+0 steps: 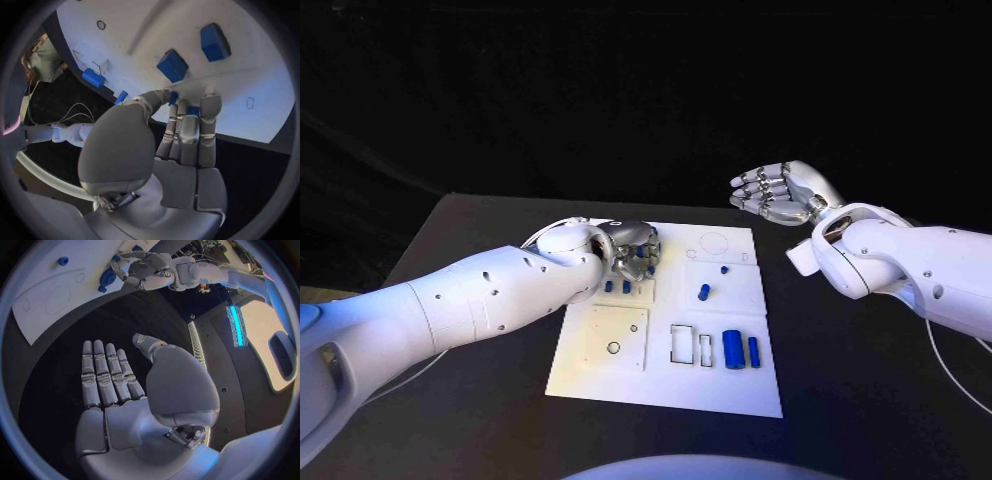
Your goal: Assemble the parts on the task board
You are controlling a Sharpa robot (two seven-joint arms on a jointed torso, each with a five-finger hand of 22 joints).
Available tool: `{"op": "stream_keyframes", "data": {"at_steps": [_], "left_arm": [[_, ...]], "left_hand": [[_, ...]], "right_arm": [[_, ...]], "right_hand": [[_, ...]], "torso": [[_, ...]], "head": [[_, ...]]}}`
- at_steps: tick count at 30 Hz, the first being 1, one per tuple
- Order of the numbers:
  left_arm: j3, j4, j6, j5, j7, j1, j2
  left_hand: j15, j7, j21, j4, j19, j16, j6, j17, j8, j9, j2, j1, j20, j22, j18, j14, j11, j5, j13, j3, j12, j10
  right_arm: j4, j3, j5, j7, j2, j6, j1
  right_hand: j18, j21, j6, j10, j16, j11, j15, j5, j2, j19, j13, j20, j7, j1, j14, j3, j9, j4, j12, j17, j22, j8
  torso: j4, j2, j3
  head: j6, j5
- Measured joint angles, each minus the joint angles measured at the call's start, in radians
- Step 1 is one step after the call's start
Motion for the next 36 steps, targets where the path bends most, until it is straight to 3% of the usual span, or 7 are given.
{"op": "stream_keyframes", "data": {"at_steps": [4,7,11,18,36], "left_arm": [[0.000,-0.003,0.001,0.000,0.000,0.000,0.002],[0.000,-0.005,0.001,0.000,0.000,0.000,0.004],[0.000,-0.007,0.003,0.000,0.000,0.000,0.005],[0.001,-0.016,0.004,0.000,0.000,0.001,0.011],[0.001,-0.012,-0.017,0.004,0.008,-0.005,0.000]], "left_hand": [[-0.005,-0.001,0.008,0.001,0.009,0.003,0.005,0.004,0.000,-0.003,0.005,0.001,-0.001,0.009,0.000,0.005,-0.005,0.000,-0.005,0.005,0.001,0.009],[-0.012,-0.008,0.027,-0.001,0.019,0.013,0.026,0.011,-0.004,-0.008,0.022,0.004,-0.004,0.030,-0.016,0.012,-0.010,0.000,-0.012,0.021,0.000,0.039],[-0.021,-0.013,0.050,-0.006,0.033,0.016,0.059,0.014,-0.004,-0.014,0.040,0.006,-0.007,0.059,-0.016,0.021,-0.021,-0.011,-0.016,0.034,-0.001,0.075],[-0.026,-0.018,0.078,-0.020,0.052,0.018,0.101,0.010,-0.015,-0.024,0.052,0.004,-0.015,0.099,-0.016,0.034,-0.028,-0.029,-0.035,0.053,-0.036,0.125],[-0.023,-0.013,0.085,-0.033,0.055,0.018,0.113,-0.001,-0.045,-0.035,0.055,0.000,-0.012,0.112,-0.016,0.044,-0.023,-0.041,-0.067,0.066,-0.102,0.151]], "right_arm": [[0.000,0.000,0.000,0.000,0.000,0.000,0.000],[0.000,0.000,0.000,0.000,0.001,0.000,0.000],[-0.001,0.000,0.000,0.000,0.002,0.000,0.000],[-0.001,0.000,0.001,0.001,0.002,0.000,0.000],[-0.002,0.000,0.001,0.001,0.002,0.000,-0.001]], "right_hand": [[0.000,0.000,0.000,0.000,0.000,0.000,0.000,0.000,0.000,0.000,0.000,0.000,0.000,0.000,0.000,0.000,0.000,0.000,0.000,0.000,0.000,0.000],[0.000,0.000,0.000,0.000,0.000,0.000,0.000,0.000,0.000,0.000,0.000,0.000,0.000,0.000,0.000,0.000,0.000,0.000,0.000,0.000,0.000,0.000],[0.000,0.000,0.000,0.000,0.000,0.000,0.000,0.000,0.000,0.000,0.000,0.000,0.000,0.000,0.000,0.000,0.000,0.000,0.000,-0.001,-0.001,0.000],[0.000,0.000,0.000,0.000,0.000,0.000,0.000,0.000,0.000,0.000,0.000,0.000,0.000,0.000,0.000,0.000,0.000,0.000,0.000,-0.001,-0.001,0.000],[0.000,0.000,0.000,0.000,0.000,0.000,0.000,0.000,0.000,0.000,0.000,0.000,0.000,0.000,0.000,0.000,0.000,0.000,0.000,-0.002,-0.003,0.000]], "torso": [[0.0006,0.000,0.0000],[0.0008,0.000,0.0000],[0.0012,-0.001,-0.0001],[0.0007,-0.001,-0.0003],[0.0009,-0.003,-0.0002]], "head": [[-0.001,0.000],[-0.003,-0.001],[-0.003,-0.001],[-0.004,-0.001],[0.000,-0.004]]}}
